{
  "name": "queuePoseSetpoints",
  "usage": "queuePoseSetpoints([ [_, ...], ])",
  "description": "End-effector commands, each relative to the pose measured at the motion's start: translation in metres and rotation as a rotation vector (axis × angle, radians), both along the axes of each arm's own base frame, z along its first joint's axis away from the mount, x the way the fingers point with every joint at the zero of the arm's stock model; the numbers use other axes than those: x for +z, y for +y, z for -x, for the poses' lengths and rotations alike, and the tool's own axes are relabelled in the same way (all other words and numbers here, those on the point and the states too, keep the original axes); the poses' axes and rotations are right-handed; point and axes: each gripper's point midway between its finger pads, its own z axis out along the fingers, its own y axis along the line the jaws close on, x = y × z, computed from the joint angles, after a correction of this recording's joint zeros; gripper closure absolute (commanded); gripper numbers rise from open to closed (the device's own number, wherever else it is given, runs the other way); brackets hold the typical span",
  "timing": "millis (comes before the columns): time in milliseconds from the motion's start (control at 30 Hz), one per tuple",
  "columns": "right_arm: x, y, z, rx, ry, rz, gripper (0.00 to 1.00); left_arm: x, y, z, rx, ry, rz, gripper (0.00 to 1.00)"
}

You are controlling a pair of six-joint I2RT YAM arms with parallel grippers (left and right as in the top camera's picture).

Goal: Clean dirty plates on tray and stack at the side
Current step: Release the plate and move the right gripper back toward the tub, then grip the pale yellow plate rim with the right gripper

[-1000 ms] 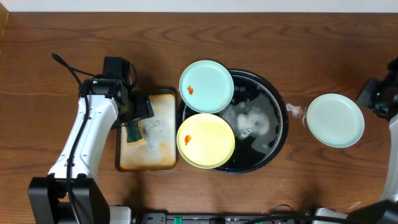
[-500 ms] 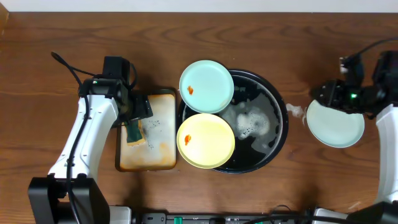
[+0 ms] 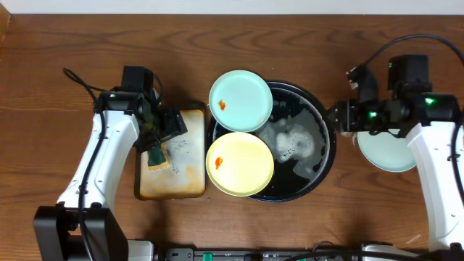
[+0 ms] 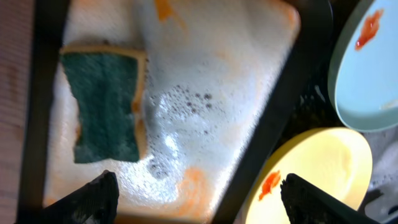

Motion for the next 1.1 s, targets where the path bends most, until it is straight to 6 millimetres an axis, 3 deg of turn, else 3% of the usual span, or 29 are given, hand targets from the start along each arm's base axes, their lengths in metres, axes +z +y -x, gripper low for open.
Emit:
queuePoseSetpoints([
  [0, -0.003, 0.014, 0.007, 0.04, 0.018, 0.044, 0.7, -0.004, -0.014, 0.008, -0.014, 0.038, 0.025, 0.16],
  [133, -0.028, 0.047, 0.025, 0.167, 0.089, 0.057, 0.71, -0.003, -0.028, 0.017, -0.094, 0.049, 0.019, 0.22],
  [267, -0.066, 0.08, 0.051, 0.294, 0.178, 0.078, 0.68, 0.007, -0.031, 0.023, -0.12, 0.033, 0.014, 0.25],
  [400, -0.106, 0.1, 0.064, 0.338, 0.242, 0.112, 0.68, 0.042, -0.014, 0.021, -0.086, -0.078, -0.041, 0.25],
  [600, -0.144, 0.112, 0.06, 0.371, 0.24, 0.177, 0.63, 0.098, -0.002, 0.02, -0.042, -0.295, -0.032, 0.17],
  [733, -0.172, 0.104, 0.046, 0.323, 0.24, 0.279, 0.66, 0.122, 0.002, 0.029, -0.031, -0.387, -0.028, 0.14],
  [867, -0.188, 0.109, 0.044, 0.329, 0.261, 0.266, 0.76, 0.129, 0.003, 0.035, -0.029, -0.411, -0.03, 0.14],
  [900, -0.19, 0.109, 0.043, 0.329, 0.262, 0.268, 0.83, 0.129, 0.003, 0.036, -0.028, -0.409, -0.034, 0.14],
  [1000, -0.19, 0.109, 0.042, 0.319, 0.261, 0.266, 0.96, 0.125, 0.006, 0.036, -0.022, -0.39, -0.053, 0.14],
  [1067, -0.188, 0.106, 0.04, 0.311, 0.256, 0.269, 0.99, 0.121, 0.006, 0.035, -0.023, -0.377, -0.053, 0.14],
])
